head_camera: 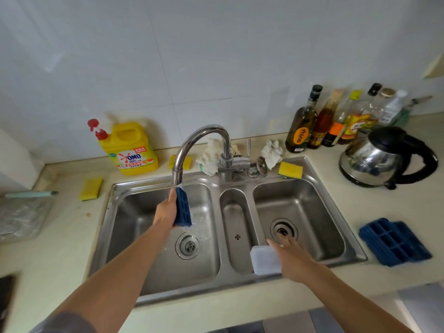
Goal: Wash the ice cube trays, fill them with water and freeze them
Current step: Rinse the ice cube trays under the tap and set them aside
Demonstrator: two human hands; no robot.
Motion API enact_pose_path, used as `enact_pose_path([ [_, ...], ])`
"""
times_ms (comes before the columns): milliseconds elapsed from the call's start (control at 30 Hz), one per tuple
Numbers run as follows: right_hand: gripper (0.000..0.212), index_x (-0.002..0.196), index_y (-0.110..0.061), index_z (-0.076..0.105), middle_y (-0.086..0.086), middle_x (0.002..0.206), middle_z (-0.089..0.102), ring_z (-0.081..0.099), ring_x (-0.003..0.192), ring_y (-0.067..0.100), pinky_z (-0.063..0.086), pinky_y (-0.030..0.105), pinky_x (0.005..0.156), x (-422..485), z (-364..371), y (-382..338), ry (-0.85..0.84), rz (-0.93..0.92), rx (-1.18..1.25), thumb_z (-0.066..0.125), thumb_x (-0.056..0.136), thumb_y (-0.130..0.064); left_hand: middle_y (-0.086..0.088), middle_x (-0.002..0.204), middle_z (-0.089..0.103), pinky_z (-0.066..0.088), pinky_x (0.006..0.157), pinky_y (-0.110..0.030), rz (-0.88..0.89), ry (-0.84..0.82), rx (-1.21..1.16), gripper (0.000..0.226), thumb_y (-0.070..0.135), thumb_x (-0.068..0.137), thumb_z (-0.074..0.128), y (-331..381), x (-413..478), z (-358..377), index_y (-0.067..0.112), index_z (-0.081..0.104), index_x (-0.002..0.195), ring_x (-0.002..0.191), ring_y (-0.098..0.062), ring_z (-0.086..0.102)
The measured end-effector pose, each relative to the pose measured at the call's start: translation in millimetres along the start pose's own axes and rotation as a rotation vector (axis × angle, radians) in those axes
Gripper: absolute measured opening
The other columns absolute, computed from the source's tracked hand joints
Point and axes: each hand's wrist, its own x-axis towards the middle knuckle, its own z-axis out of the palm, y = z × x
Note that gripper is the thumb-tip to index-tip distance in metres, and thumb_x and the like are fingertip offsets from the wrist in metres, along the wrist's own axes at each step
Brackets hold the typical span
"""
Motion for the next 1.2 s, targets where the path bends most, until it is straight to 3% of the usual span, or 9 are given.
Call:
enact_pose_path([
  [133, 0.087, 0.162, -0.025, 0.013, 0.006, 0.169, 0.013, 0.017, 0.153, 0.031, 0.028, 0.045, 0.121, 11.0, -20.9, -13.0, 0.061, -0.001, 0.078, 0.061, 0.091, -0.008, -0.004, 0.093, 0.067, 0.059, 0.079, -0.041, -0.043, -0.024, -0.037, 0.053, 0.066, 0.096, 0.046, 1.4, 13.3, 0.8, 0.017, 0.058, 0.112, 0.085, -0.026, 0.068],
  [333, 0.077, 0.161, -0.022, 0.019, 0.003, 0.162, 0.029, 0.032, 0.146, 0.026, 0.035, 0.040, 0.116, 42.8, -58.1, -63.3, 0.128, -0.070, 0.265, 0.063, 0.097, -0.028, -0.009, 0.105, 0.068, 0.058, 0.090, -0.049, -0.151, -0.120, -0.089, 0.050, 0.064, 0.098, 0.044, 4.4, 27.4, -2.8, 0.018, 0.058, 0.112, 0.095, -0.029, 0.068],
  [467, 0.073, 0.160, -0.020, 0.024, 0.006, 0.161, 0.034, 0.038, 0.145, 0.024, 0.035, 0.038, 0.116, 71.2, -83.8, -116.1, 0.154, -0.124, 0.369, 0.060, 0.098, -0.035, -0.009, 0.108, 0.068, 0.059, 0.089, -0.050, -0.174, -0.192, -0.107, 0.049, 0.065, 0.099, 0.041, 3.9, 38.9, -11.8, 0.021, 0.058, 0.111, 0.098, -0.030, 0.067],
  [633, 0.059, 0.151, -0.018, 0.040, 0.003, 0.147, 0.053, 0.053, 0.130, 0.018, 0.040, 0.041, 0.112, 96.2, -100.9, -171.3, 0.150, -0.194, 0.553, 0.059, 0.098, -0.038, -0.008, 0.112, 0.070, 0.058, 0.071, -0.039, -0.188, -0.274, -0.205, 0.048, 0.061, 0.100, 0.041, 5.5, 52.0, -17.7, 0.021, 0.062, 0.115, 0.101, -0.028, 0.068],
  [767, 0.057, 0.147, -0.018, 0.043, 0.004, 0.134, 0.063, 0.067, 0.112, 0.017, 0.054, 0.038, 0.098, 111.8, -106.9, -187.9, 0.038, -0.107, 0.818, 0.060, 0.098, -0.043, -0.009, 0.110, 0.075, 0.056, 0.084, -0.041, -0.123, -0.351, -0.261, 0.046, 0.048, 0.105, 0.036, 10.8, 59.0, -8.6, 0.018, 0.067, 0.121, 0.106, -0.029, 0.070],
  [833, 0.043, 0.134, -0.017, 0.050, 0.003, 0.116, 0.069, 0.075, 0.094, 0.018, 0.061, 0.043, 0.091, 118.2, -110.3, -189.5, -0.018, -0.060, 0.964, 0.061, 0.099, -0.040, -0.014, 0.114, 0.074, 0.052, 0.098, -0.048, -0.137, -0.393, -0.309, 0.048, 0.042, 0.104, 0.033, 11.2, 58.2, -2.6, 0.014, 0.067, 0.123, 0.112, -0.034, 0.067],
  [933, 0.026, 0.123, -0.015, 0.057, 0.008, 0.113, 0.070, 0.076, 0.091, 0.020, 0.064, 0.044, 0.082, 127.3, -118.6, -187.4, -0.057, -0.018, 1.203, 0.064, 0.100, -0.025, -0.026, 0.122, 0.068, 0.043, 0.109, -0.055, -0.164, -0.466, -0.334, 0.047, 0.032, 0.102, 0.030, 12.3, 60.4, 5.1, 0.010, 0.067, 0.121, 0.114, -0.039, 0.063],
  [1133, 0.019, 0.116, -0.017, 0.063, 0.007, 0.109, 0.070, 0.074, 0.094, 0.024, 0.064, 0.044, 0.081, 141.2, -126.4, -189.3, 0.040, -0.026, 1.144, 0.066, 0.097, -0.016, -0.017, 0.107, 0.075, 0.055, 0.090, -0.047, -0.203, -0.383, -0.417, 0.054, 0.048, 0.105, 0.032, 6.4, 76.5, -2.2, 0.011, 0.070, 0.115, 0.104, -0.034, 0.068],
  [1200, 0.021, 0.118, -0.015, 0.064, 0.008, 0.108, 0.069, 0.073, 0.094, 0.024, 0.064, 0.041, 0.079, 143.8, -129.0, -192.6, 0.053, -0.054, 1.134, 0.065, 0.097, -0.013, -0.016, 0.103, 0.075, 0.057, 0.078, -0.041, -0.197, -0.381, -0.365, 0.038, 0.035, 0.102, 0.044, 2.1, 78.4, -10.7, 0.009, 0.069, 0.112, 0.095, -0.031, 0.071],
])
